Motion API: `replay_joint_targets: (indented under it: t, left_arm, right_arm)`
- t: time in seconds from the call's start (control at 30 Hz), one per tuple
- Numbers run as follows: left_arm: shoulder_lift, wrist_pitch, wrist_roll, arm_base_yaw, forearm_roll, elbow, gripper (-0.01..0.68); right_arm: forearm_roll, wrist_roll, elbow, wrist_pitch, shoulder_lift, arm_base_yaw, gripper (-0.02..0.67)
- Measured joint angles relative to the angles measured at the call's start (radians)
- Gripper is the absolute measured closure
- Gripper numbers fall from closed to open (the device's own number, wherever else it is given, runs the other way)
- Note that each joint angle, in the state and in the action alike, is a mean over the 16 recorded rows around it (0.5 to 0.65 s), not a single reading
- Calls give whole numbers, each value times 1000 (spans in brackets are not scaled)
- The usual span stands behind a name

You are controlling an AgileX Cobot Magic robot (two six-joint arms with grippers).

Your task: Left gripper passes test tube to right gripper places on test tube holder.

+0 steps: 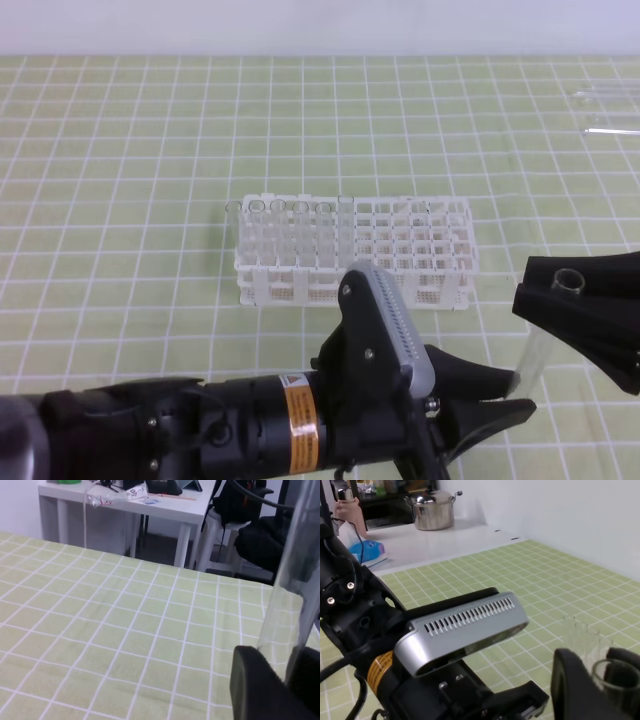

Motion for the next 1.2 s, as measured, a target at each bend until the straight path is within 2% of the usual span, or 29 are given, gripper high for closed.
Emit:
replay_joint_targets:
  t: [0.33, 0.47, 0.6, 0.73, 0.83, 1.07, 1.2]
  left_arm:
    - [-7, 0, 0, 0, -14, 0, 349]
    - [-24, 28, 0, 0, -13, 0, 315]
    - [-62, 119, 0, 0, -11, 0, 305]
    - [-136, 292, -2, 0, -11, 0, 305]
    - [-218, 483, -6, 0, -11, 0, 315]
    - [-457, 948, -17, 0, -28, 7, 370]
    - [-645, 1143, -23, 0, -67, 36, 416]
  right_arm:
    - [-5, 1, -1, -8, 0, 0, 538]
    - [-7, 2, -1, -22, 0, 0, 538]
    - [-7, 2, -1, -44, 0, 0, 538]
    - [-7, 2, -1, -69, 0, 0, 538]
    - [-7, 2, -1, -84, 0, 0, 538]
    - [-7, 2, -1, -103, 0, 0, 538]
    - [-7, 2, -1, -105, 0, 0, 538]
